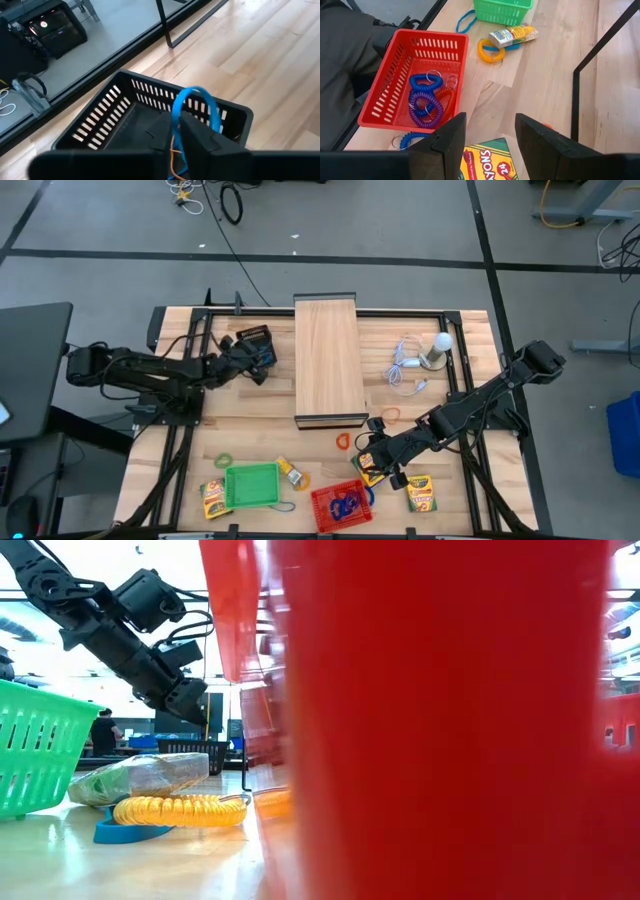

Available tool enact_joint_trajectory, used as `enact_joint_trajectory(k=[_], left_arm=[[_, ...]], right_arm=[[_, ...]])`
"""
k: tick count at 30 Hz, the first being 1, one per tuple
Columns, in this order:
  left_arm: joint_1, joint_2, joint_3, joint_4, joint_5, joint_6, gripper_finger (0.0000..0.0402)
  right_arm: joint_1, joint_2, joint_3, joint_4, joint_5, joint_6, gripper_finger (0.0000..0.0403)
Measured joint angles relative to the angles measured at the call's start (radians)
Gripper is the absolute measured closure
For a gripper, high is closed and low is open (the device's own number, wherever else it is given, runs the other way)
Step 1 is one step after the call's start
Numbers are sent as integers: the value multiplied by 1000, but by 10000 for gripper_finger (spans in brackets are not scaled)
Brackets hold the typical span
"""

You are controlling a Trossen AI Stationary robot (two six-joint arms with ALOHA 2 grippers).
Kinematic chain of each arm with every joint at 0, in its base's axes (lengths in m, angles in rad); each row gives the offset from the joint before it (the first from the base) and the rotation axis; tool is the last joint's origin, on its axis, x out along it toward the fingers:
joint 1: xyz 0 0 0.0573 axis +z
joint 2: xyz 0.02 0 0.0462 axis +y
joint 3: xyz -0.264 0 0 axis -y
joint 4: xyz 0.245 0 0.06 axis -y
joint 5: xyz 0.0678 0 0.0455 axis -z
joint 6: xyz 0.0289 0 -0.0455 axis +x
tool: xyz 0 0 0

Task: Pick & Place Office Desk Supplies
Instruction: Put the blue rubber band into the black basket, then put the orange rubber band into the black basket

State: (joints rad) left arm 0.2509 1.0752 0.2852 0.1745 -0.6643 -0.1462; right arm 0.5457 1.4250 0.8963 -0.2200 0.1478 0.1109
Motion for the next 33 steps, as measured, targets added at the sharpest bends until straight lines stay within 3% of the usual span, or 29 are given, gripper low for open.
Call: enact_joint_trajectory(k=[11, 15, 28, 33], left_arm=[[0, -24, 0, 5, 3, 25, 207], [-4, -68, 0, 21, 12, 47, 175], [-51, -229, 0, 196, 316, 147, 178], [-55, -231, 0, 211, 351, 146, 178]], right_arm=[[0, 0, 0, -4, 0, 6, 225], [0, 0, 0, -41, 9, 33, 225], [-16, 0, 0, -411, 67, 212, 225], [-82, 0, -51, -452, 57, 202, 225]])
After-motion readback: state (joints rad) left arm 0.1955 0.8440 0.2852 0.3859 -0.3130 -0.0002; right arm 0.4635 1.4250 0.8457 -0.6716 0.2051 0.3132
